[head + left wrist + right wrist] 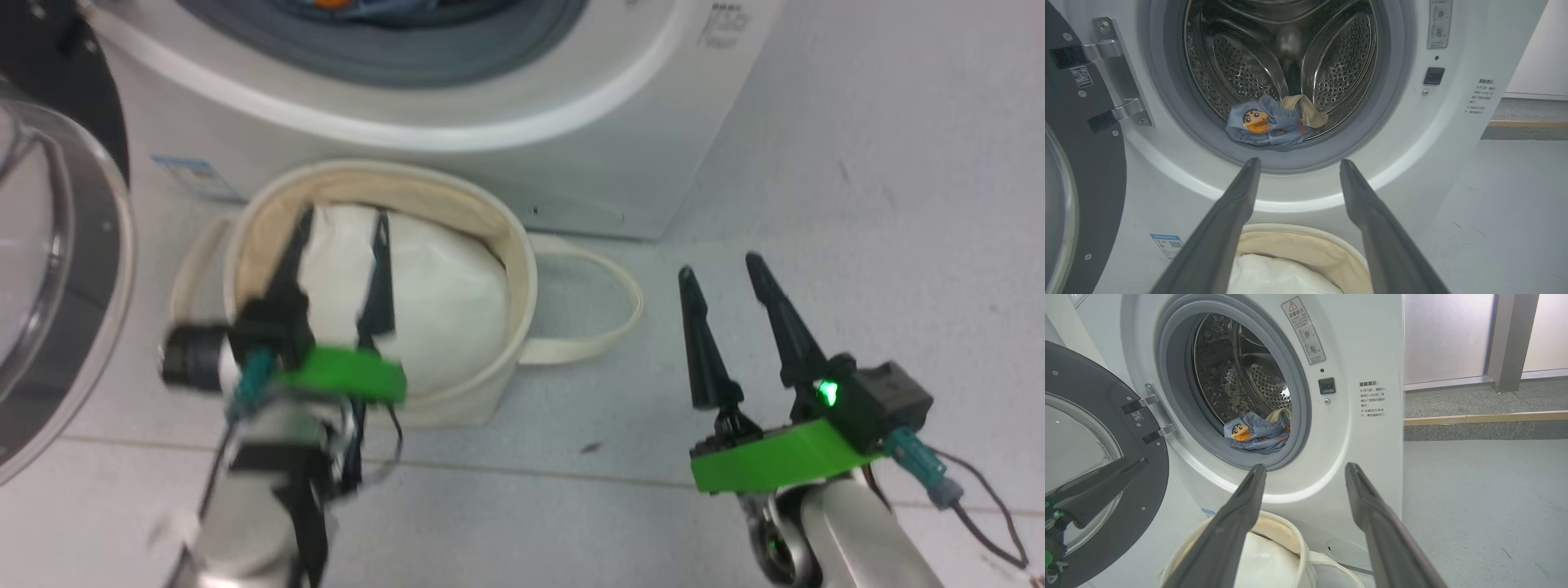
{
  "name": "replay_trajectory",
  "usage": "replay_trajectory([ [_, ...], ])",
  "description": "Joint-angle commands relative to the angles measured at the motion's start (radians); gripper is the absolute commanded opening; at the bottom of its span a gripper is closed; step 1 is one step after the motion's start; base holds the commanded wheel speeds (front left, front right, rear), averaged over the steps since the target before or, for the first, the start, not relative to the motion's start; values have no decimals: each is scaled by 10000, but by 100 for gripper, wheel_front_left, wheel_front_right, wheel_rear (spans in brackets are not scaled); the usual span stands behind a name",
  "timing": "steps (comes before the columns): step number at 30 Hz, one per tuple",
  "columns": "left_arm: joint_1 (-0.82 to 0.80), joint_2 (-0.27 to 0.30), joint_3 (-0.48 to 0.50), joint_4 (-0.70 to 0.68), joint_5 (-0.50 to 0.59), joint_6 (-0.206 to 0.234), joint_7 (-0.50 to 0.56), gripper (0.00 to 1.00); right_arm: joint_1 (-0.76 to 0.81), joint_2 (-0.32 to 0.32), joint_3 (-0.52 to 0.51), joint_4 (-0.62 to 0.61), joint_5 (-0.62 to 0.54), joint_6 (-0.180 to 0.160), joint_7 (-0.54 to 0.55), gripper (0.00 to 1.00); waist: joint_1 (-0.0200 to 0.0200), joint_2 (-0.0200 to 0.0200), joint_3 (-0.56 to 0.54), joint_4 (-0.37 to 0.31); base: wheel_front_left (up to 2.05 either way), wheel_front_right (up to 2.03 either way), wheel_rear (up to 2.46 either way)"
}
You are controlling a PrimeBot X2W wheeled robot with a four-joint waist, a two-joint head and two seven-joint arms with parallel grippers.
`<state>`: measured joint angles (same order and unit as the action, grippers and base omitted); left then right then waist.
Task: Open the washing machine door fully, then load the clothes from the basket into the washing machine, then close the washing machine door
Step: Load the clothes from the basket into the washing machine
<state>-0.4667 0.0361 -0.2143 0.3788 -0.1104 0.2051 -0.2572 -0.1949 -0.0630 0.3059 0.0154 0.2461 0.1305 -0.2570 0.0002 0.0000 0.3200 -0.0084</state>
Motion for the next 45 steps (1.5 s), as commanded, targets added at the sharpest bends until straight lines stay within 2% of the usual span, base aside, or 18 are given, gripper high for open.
replay_trajectory([
  [1,-1139,221,511,225,29,-165,-45,100,-431,102,239,-438,-111,2,-48,100,-2,0,1140,-148,0,0,0],
  [6,-3804,622,360,1781,686,-423,-45,100,-891,45,262,-599,-142,2,-48,100,-2,0,2434,-342,0,0,0],
  [14,-7043,1205,212,3986,1302,-293,-45,100,-1436,56,232,-784,-80,2,-48,100,-2,0,3747,-787,0,0,0],
  [19,-8797,1786,-233,5784,2082,97,-33,100,-1622,75,152,-857,-38,2,-48,100,-2,0,4356,-1092,0,0,0],
  [22,-9806,2167,-633,6650,2800,815,-5,100,-1680,89,178,-890,4,2,-48,100,-2,0,4648,-1248,0,0,0],
  [24,-10303,2271,-840,7117,3095,1118,13,100,-1684,98,193,-869,22,2,-48,100,-2,0,4754,-1329,0,0,0],
  [26,-10722,2310,-1002,7534,3269,1236,44,100,-1669,105,220,-857,35,2,-48,100,-2,0,4838,-1407,0,0,0],
  [32,-11659,2368,-1622,8499,3828,1355,377,100,-1714,117,170,-934,54,2,-48,100,-2,0,5019,-1564,0,0,0],
  [38,-12070,2462,-2360,8892,4511,1632,1064,100,-1676,124,132,-974,86,2,-48,100,-2,0,5005,-1639,0,0,0],
  [42,-12226,2402,-2514,8983,4544,1576,1353,100,-1690,125,155,-1023,107,2,-48,100,-2,0,5022,-1649,0,0,0],
  [43,-12265,2391,-2493,8995,4480,1513,1365,96,-1700,125,171,-1040,117,2,-48,100,-2,0,5039,-1662,0,0,0],
  [44,-12313,2403,-2498,9006,4446,1440,1371,0,-1711,126,187,-1058,119,2,-48,100,-2,0,5061,-1676,0,0,0],
  [45,-12372,2411,-2483,9012,4391,1391,1320,0,-1721,126,198,-1074,126,2,-48,100,-2,0,5082,-1692,0,0,0],
])
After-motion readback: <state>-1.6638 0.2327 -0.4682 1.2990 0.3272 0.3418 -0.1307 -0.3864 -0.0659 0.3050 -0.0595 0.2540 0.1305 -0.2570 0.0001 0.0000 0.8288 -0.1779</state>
